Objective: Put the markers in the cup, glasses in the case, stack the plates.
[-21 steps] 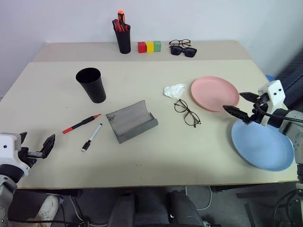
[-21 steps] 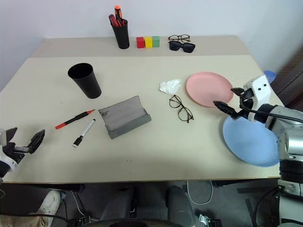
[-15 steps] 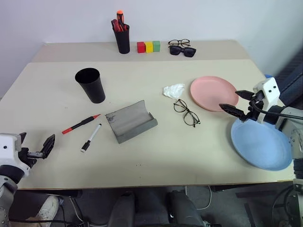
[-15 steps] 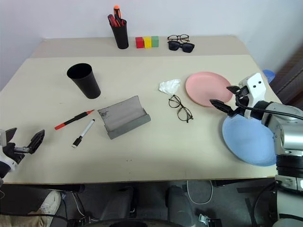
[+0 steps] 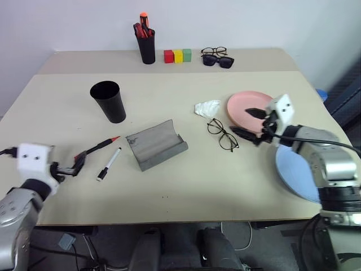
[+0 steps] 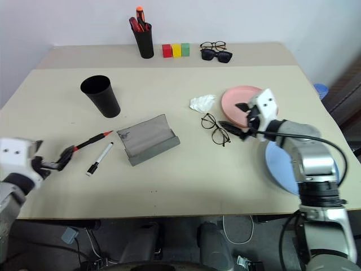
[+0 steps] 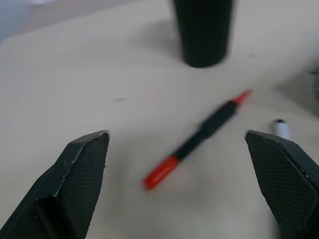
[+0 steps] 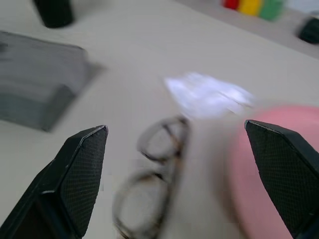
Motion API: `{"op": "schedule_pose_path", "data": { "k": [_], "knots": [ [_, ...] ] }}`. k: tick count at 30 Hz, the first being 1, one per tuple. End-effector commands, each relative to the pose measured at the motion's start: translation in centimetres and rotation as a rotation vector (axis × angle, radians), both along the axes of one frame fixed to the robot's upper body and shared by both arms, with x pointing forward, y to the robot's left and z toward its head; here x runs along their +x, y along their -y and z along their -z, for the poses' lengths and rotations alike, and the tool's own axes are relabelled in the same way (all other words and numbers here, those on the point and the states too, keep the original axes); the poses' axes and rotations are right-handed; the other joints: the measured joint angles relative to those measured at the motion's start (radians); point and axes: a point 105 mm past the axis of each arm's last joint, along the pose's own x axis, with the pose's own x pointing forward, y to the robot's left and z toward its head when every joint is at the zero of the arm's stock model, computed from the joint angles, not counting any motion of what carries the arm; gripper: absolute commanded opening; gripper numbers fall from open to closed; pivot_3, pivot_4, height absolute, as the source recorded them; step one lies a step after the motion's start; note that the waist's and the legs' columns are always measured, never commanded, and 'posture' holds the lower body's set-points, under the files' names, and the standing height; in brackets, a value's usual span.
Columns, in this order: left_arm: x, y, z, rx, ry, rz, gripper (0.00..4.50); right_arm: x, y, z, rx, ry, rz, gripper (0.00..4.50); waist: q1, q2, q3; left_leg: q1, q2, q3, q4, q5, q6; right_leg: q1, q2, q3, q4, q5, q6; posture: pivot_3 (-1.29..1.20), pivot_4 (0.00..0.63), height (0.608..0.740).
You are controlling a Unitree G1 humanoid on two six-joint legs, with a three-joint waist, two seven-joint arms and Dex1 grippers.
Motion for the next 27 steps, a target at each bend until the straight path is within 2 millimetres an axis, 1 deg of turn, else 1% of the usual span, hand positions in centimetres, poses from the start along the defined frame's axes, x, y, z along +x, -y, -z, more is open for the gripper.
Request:
{"op": "schedule_pose_path", "data": {
  "k": [1, 3, 5, 7, 9, 11, 13, 15, 18, 20, 21, 23, 24, 26, 27],
  "knots": [
    [0.9, 1.5, -1.0, -0.031, -0.005, 0.004, 4.45, -1.3, -2.3, -1.1, 0.002, 0.021, -0.084, 4.5, 0.002, 0.0, 0.0, 0.0, 0.0, -0.001, 0.0, 0.0, 0.0, 0.0, 0.0, 0.0, 0.0, 0.0, 0.0, 0.0, 0.15, 0.74],
    [1.8, 2.9, -1.1, -0.061, -0.038, 0.027, 4.45, -2.2, -4.1, -1.1, 0.017, 0.024, -0.145, 4.5, 0.002, 0.0, 0.0, -0.001, 0.0, -0.002, 0.0, 0.0, 0.0, 0.0, 0.0, -0.001, 0.0, 0.0, 0.0, 0.0, 0.15, 0.74],
    [2.2, 3.3, -0.1, -0.056, -0.139, 0.02, 4.45, -2.8, -5.6, -1.4, 0.035, 0.043, -0.172, 4.5, 0.001, 0.0, 0.0, -0.001, -0.001, -0.003, 0.0, 0.0, 0.0, 0.0, 0.0, -0.002, 0.0, 0.0, 0.0, 0.0, 0.15, 0.74],
    [2.5, 3.6, 0.2, -0.058, -0.194, 0.025, 4.45, -3.3, -6.9, -1.9, 0.06, 0.054, -0.202, 4.5, -0.006, 0.0, 0.0, 0.0, -0.002, -0.003, 0.0, 0.0, 0.0, 0.0, 0.001, -0.002, 0.001, 0.0, 0.0, 0.0, 0.15, 0.74],
    [2.8, 4.4, 0.9, -0.088, -0.281, 0.047, 4.45, -3.8, -8.0, -2.1, 0.082, 0.064, -0.227, 4.5, -0.005, 0.0, 0.0, 0.0, -0.002, -0.003, 0.0, 0.0, 0.0, 0.0, 0.002, -0.002, 0.002, 0.0, 0.0, 0.0, 0.15, 0.74],
    [2.9, 5.1, 1.6, -0.11, -0.377, 0.064, 4.45, -4.2, -8.7, -2.0, 0.1, 0.064, -0.237, 4.5, -0.003, 0.0, 0.0, 0.0, -0.002, -0.004, 0.0, 0.0, 0.0, 0.0, 0.002, -0.002, 0.002, 0.0, 0.0, 0.0, 0.15, 0.74],
    [2.7, 5.7, 2.0, -0.058, -0.458, 0.097, 4.45, -4.5, -9.3, -1.8, 0.115, 0.061, -0.246, 4.5, -0.003, 0.0, 0.0, 0.0, -0.002, -0.004, 0.0, 0.0, 0.0, 0.0, 0.002, -0.002, 0.002, 0.0, 0.0, 0.0, 0.15, 0.74],
    [2.7, 5.8, 2.5, -0.028, -0.513, 0.087, 4.45, -4.8, -9.8, -1.5, 0.126, 0.058, -0.256, 4.5, -0.003, 0.0, 0.0, 0.0, -0.002, -0.004, 0.0, 0.0, -0.001, 0.0, 0.002, -0.002, 0.002, 0.0, 0.0, 0.0, 0.15, 0.74],
    [2.9, 5.4, 2.9, -0.023, -0.546, 0.049, 4.45, -5.3, -10.3, -1.2, 0.141, 0.054, -0.265, 4.5, -0.003, 0.0, 0.0, 0.0, -0.003, -0.004, 0.0, 0.001, -0.001, 0.0, 0.002, -0.002, 0.002, 0.0, 0.0, 0.0, 0.15, 0.74],
    [3.0, 5.5, 3.4, -0.02, -0.57, 0.046, 4.45, -5.5, -10.5, -1.1, 0.15, 0.051, -0.274, 4.5, -0.003, 0.0, 0.0, 0.0, -0.003, -0.004, 0.0, 0.001, -0.001, -0.001, 0.002, -0.002, 0.003, 0.0, 0.0, 0.0, 0.15, 0.74],
    [3.0, 5.6, 3.6, -0.028, -0.582, 0.048, 4.22, -5.6, -10.5, -1.1, 0.154, 0.05, -0.278, 4.5, -0.003, 0.0, 0.0, 0.0, -0.003, -0.004, 0.0, 0.001, -0.001, -0.001, 0.002, -0.002, 0.003, 0.0, 0.0, 0.0, 0.15, 0.74],
    [3.1, 5.6, 4.0, -0.03, -0.599, 0.037, 3.61, -5.7, -10.6, -1.0, 0.16, 0.05, -0.283, 4.5, -0.003, 0.0, 0.0, 0.001, -0.003, -0.004, 0.0, 0.001, -0.002, 0.0, 0.002, -0.002, 0.003, 0.0, 0.0, 0.0, 0.15, 0.74],
    [3.1, 5.4, 4.0, -0.028, -0.601, 0.024, 3.17, -5.7, -10.7, -1.0, 0.164, 0.051, -0.284, 4.5, -0.003, 0.0, 0.0, 0.001, -0.003, -0.004, 0.0, 0.001, -0.002, 0.0, 0.002, -0.002, 0.003, 0.0, 0.0, 0.0, 0.15, 0.74],
    [3.1, 4.9, 4.0, -0.024, -0.598, 0.004, 2.14, -5.7, -10.9, -1.0, 0.168, 0.052, -0.287, 4.5, -0.005, 0.0, 0.0, 0.001, -0.003, -0.005, 0.0, 0.001, -0.002, 0.0, 0.002, -0.002, 0.003, 0.0, 0.0, 0.0, 0.15, 0.74],
    [3.1, 4.6, 3.7, -0.021, -0.587, -0.002, 1.67, -5.8, -11.0, -0.9, 0.166, 0.051, -0.29, 4.5, -0.006, 0.0, 0.0, 0.001, -0.003, -0.005, 0.0, 0.001, -0.002, 0.0, 0.002, -0.002, 0.003, 0.0, 0.0, 0.0, 0.15, 0.74]
  ]
}}
